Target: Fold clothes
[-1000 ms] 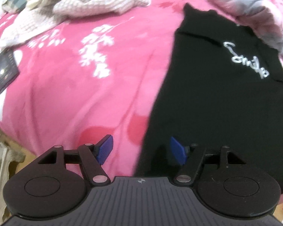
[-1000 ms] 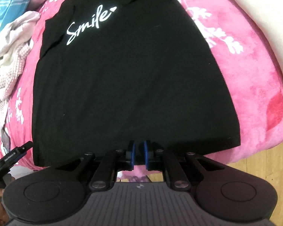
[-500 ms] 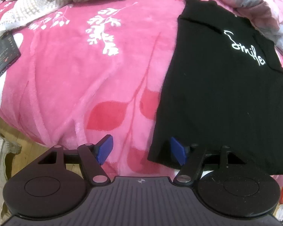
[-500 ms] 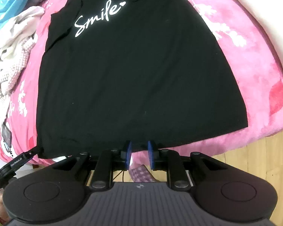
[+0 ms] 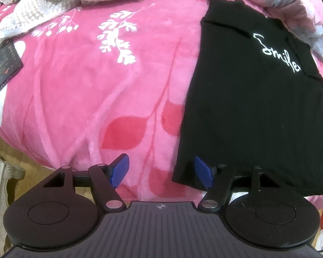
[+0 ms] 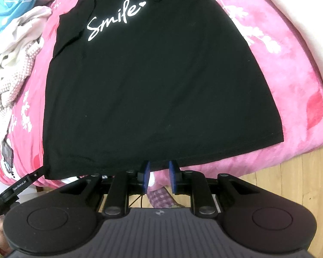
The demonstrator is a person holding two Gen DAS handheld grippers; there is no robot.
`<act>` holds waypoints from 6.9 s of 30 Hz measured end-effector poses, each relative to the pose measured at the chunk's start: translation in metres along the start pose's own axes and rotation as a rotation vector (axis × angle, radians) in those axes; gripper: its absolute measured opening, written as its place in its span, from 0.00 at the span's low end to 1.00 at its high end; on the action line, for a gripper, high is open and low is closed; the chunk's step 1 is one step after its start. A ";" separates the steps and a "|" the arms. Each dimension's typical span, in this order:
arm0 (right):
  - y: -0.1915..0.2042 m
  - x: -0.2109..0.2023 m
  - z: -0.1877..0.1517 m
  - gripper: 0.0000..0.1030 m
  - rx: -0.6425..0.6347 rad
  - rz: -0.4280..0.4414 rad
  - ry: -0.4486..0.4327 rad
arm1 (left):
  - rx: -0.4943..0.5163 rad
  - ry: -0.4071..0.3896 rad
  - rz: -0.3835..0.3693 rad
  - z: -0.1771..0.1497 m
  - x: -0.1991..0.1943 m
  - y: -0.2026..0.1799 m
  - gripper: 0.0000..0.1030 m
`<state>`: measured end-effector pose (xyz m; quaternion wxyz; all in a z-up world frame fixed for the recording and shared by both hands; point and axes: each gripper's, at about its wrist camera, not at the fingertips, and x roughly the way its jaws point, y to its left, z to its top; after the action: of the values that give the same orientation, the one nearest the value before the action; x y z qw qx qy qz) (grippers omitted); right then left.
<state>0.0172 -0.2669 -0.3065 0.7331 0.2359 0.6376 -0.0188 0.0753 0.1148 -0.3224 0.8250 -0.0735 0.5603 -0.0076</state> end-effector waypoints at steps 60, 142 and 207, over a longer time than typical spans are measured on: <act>-0.020 0.008 -0.010 0.20 0.088 0.000 -0.005 | 0.091 0.069 -0.295 0.024 0.030 0.004 0.50; -0.159 -0.025 0.038 0.07 0.449 0.344 -0.181 | 0.070 0.062 -0.389 0.044 -0.007 0.001 0.02; -0.171 0.105 0.462 0.38 0.577 0.652 -0.366 | -0.756 -0.137 -0.541 0.375 0.233 -0.056 0.30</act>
<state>0.4085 -0.5609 -0.4252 0.7056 0.6107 0.3595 -0.0051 0.5135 0.0793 -0.3951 0.7438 -0.5125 0.4289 -0.0129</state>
